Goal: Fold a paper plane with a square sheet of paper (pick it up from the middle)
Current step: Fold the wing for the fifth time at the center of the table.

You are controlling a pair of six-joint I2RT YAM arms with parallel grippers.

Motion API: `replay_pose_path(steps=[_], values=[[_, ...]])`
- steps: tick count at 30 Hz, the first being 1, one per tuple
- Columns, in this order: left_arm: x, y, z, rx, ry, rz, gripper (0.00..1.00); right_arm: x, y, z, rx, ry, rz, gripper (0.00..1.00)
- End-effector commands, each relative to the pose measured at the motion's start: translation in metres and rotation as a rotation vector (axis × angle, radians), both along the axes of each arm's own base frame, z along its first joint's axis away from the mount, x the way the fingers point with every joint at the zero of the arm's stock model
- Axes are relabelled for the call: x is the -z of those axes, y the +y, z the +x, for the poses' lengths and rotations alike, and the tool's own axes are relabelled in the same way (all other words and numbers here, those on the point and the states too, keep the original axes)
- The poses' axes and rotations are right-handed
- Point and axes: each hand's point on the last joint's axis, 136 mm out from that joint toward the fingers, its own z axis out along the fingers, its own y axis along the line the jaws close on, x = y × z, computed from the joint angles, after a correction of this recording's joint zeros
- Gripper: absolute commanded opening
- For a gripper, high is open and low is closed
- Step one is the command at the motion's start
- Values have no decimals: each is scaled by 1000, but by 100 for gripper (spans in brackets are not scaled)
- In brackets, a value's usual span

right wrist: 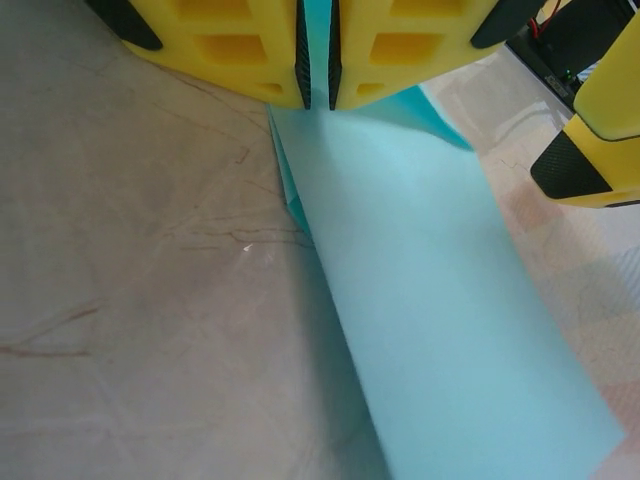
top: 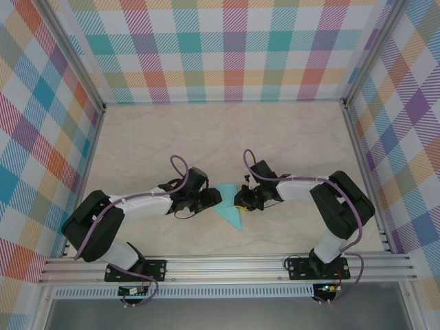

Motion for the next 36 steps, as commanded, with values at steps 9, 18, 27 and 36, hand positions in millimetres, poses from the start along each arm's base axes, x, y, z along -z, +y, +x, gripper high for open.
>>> replay_pose_path(steps=[9,18,27,36], values=[[0,-11,-3,-2,34,-30,55,5,-12,-1,42,8,55,17],[4,-16,-7,-9,57,-46,55,-2,-16,2,91,15,144,18],[4,-32,-7,2,63,-101,52,1,-18,1,98,24,153,19],[-1,-37,-5,9,39,-128,40,6,-23,-2,104,32,142,19]])
